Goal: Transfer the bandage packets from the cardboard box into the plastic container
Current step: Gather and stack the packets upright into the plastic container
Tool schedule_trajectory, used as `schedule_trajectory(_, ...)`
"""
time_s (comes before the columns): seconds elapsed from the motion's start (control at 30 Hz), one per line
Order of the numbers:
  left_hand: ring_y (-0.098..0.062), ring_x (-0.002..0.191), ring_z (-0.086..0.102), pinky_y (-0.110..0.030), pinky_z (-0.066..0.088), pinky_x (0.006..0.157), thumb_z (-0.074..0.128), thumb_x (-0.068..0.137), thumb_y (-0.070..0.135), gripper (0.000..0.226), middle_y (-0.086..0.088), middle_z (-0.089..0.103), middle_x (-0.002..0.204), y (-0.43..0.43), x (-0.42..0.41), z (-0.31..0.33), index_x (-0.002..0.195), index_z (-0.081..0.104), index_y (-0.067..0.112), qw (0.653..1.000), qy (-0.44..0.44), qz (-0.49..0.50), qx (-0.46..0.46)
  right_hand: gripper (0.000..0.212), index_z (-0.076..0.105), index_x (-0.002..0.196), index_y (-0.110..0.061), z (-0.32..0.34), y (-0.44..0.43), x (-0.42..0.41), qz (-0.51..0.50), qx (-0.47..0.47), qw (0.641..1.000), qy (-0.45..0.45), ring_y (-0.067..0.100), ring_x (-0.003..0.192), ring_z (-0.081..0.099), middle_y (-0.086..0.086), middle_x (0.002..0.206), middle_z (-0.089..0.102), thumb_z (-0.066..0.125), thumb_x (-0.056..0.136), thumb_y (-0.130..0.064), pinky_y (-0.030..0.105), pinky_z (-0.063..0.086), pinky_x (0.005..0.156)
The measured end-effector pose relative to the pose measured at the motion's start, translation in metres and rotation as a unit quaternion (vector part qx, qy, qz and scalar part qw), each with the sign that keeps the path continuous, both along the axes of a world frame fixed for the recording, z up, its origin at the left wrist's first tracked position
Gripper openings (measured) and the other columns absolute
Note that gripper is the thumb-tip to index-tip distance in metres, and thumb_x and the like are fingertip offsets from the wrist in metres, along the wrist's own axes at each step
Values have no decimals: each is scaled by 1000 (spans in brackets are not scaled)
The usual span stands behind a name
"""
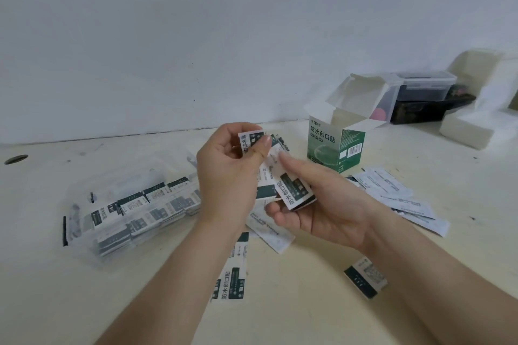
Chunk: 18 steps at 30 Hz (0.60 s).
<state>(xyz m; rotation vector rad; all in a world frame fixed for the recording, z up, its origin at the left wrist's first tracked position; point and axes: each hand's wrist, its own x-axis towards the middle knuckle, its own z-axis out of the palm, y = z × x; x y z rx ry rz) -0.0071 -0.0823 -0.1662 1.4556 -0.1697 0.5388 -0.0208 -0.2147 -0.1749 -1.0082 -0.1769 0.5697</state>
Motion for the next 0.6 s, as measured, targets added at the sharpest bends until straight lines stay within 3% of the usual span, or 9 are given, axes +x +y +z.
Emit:
schedule_trajectory(0.13, -7, 71, 64, -22, 54, 67, 75, 81, 7, 22, 4, 65, 75, -4, -1, -5, 82, 61, 23, 999, -42, 24, 23, 15, 61, 94, -4, -2, 2, 0, -8, -3, 1000, 5, 20, 52, 63, 14, 80, 68, 57, 90, -18, 20, 50, 39)
schedule_trajectory(0.27, -7, 64, 59, -21, 49, 55, 73, 83, 22, 17, 5, 62, 70, 4, -1, 4, 73, 61, 23, 996, -46, 72, 34, 15, 66, 94, -6, -2, -4, 3, 9, 1, 1000, -6, 12, 44, 48, 19, 92, 68, 56, 88, -15, 14, 33, 31)
schedule_trajectory(0.37, -8, 57, 54, -19, 45, 52, 72, 83, 24, 16, 2, 62, 66, 14, -3, 19, 72, 63, 16, 995, 18, -2, -96, 16, 64, 101, -7, -6, -5, 5, -23, 3, 1000, -12, 12, 46, 44, 17, 89, 67, 53, 93, -16, 15, 29, 33)
schedule_trajectory(0.43, -4, 45, 53, -16, 44, 44, 70, 80, 24, 13, 5, 62, 59, 9, -9, 23, 76, 64, 12, 970, 88, -111, -198, 19, 60, 109, -5, -7, -3, 6, -48, -17, 999, -17, 19, 54, 58, 15, 85, 67, 48, 98, -16, 19, 41, 37)
schedule_trajectory(0.5, -5, 42, 56, -19, 45, 41, 71, 75, 26, 17, 5, 61, 53, -1, -15, 20, 78, 65, 10, 974, 115, -136, -139, 26, 64, 106, -2, -8, -1, 5, -45, -24, 999, -13, 26, 65, 70, 15, 86, 69, 45, 99, -17, 24, 52, 43)
schedule_trajectory(0.6, -13, 53, 67, -30, 54, 43, 77, 76, 19, 12, -2, 70, 64, -14, -18, 9, 77, 68, 11, 993, 78, -82, -16, 33, 69, 95, -3, -5, 3, 2, -30, -23, 999, -16, 25, 67, 71, 12, 82, 69, 51, 91, -30, 23, 55, 45)
